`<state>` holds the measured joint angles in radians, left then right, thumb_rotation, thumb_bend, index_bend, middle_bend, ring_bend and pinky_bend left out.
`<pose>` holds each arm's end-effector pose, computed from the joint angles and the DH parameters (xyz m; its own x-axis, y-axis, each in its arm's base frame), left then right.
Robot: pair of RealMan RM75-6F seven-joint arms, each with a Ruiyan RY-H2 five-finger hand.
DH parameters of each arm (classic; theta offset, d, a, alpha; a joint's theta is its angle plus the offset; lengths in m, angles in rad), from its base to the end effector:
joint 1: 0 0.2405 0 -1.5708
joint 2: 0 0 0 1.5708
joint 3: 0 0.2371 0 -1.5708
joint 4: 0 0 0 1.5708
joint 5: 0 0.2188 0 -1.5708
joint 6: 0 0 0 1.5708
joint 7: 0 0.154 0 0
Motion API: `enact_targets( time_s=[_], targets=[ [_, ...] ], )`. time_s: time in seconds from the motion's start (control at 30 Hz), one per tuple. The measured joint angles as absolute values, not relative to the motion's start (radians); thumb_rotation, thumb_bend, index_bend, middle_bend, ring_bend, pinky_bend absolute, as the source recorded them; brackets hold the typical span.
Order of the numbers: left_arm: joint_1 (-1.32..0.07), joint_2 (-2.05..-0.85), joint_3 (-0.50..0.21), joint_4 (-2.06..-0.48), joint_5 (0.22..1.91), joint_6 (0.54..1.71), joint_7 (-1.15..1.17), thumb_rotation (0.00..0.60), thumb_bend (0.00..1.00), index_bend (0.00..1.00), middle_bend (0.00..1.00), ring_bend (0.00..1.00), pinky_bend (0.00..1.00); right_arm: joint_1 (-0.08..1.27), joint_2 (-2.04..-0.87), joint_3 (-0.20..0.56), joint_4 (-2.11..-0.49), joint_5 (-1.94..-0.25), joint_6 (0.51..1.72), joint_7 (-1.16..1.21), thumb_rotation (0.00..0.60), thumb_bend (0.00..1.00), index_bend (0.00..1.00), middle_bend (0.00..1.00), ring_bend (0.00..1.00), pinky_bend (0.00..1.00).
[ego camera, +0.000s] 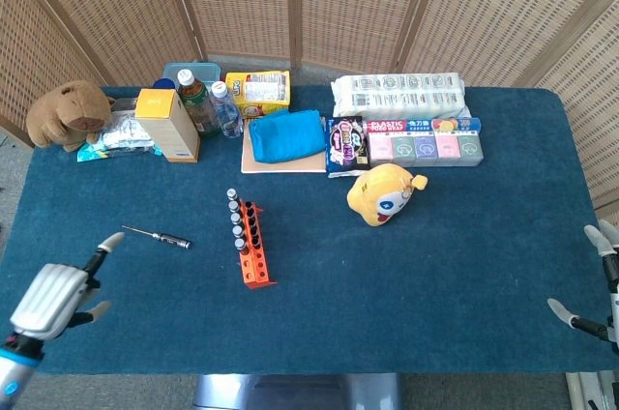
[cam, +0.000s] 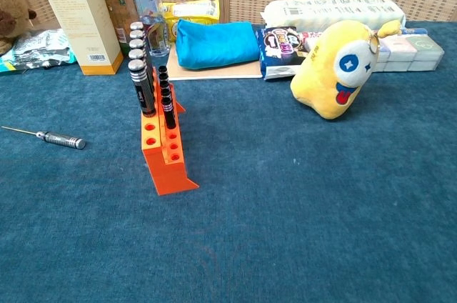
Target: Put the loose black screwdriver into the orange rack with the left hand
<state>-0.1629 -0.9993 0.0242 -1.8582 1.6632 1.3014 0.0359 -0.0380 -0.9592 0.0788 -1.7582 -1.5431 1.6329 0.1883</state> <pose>-0.2345 0.1823 0.1126 0.3661 0.2279 0.9022 0.9179 -0.2478 -0.3099 -0.2830 -0.1588 0.1981 0.2350 0.1302 0.9632 -0.9720 0.0236 0.2339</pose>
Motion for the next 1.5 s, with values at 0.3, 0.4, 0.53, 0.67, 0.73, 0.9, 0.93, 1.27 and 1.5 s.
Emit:
enact_targets(
  time_s=[0.3,0.4,0.53,0.67,0.73,0.9,0.93,1.27,1.5],
  targets=[
    [-0.245,-1.126,-0.051,-1.829,1.497,1.220,0.197,0.600,0.28,0.41,1.00,1.00,1.00,-0.036,-0.957,0.084,-1.760,-1.521,1.620,0.191,0.600,0.08,0.08,0.03,0.00,0.00],
    [-0.258,-1.162,-0.064,-1.812,1.453,1.211,0.251,0.600,0.28,0.41,1.00,1.00,1.00,-0.033,-0.956,0.086,-1.758,-1.508,1.608,0.198,0.600,0.08,0.08,0.03,0.00,0.00],
    [-0.268,-1.209,-0.080,-1.787,1.386,1.209,0.320,0.600,0.28,0.41,1.00,1.00,1.00,-0.031,-0.952,0.086,-1.758,-1.504,1.597,0.217,0.600,0.08,0.08,0.03,0.00,0.00],
    [-0.280,-1.247,-0.084,-1.773,1.334,1.202,0.398,0.600,0.31,0.41,1.00,1.00,1.00,-0.030,-0.944,0.086,-1.757,-1.506,1.596,0.241,0.600,0.08,0.08,0.03,0.00,0.00],
    [-0.287,-1.261,-0.085,-1.771,1.313,1.198,0.434,0.600,0.32,0.41,1.00,1.00,1.00,-0.029,-0.942,0.086,-1.754,-1.504,1.591,0.250,0.600,0.08,0.08,0.03,0.00,0.00],
    [-0.317,-1.297,-0.090,-1.757,1.255,1.174,0.500,0.600,0.33,0.41,1.00,1.00,1.00,-0.024,-0.938,0.088,-1.747,-1.493,1.574,0.272,0.600,0.08,0.08,0.03,0.00,0.00],
    [-0.322,-1.304,-0.091,-1.751,1.247,1.169,0.506,0.600,0.33,0.41,1.00,1.00,1.00,-0.023,-0.937,0.088,-1.746,-1.492,1.572,0.275,0.600,0.08,0.08,0.03,0.00,0.00],
    [-0.372,-1.457,-0.098,-1.565,1.234,1.151,0.512,0.600,0.35,0.41,1.00,1.00,1.00,-0.016,-0.927,0.090,-1.738,-1.470,1.543,0.309,0.600,0.08,0.08,0.03,0.00,0.00],
    [-0.399,-1.523,-0.107,-1.508,1.205,1.150,0.533,0.600,0.37,0.41,1.00,1.00,1.00,-0.019,-0.922,0.089,-1.741,-1.471,1.545,0.319,0.600,0.08,0.08,0.03,0.00,0.00]
  ],
)
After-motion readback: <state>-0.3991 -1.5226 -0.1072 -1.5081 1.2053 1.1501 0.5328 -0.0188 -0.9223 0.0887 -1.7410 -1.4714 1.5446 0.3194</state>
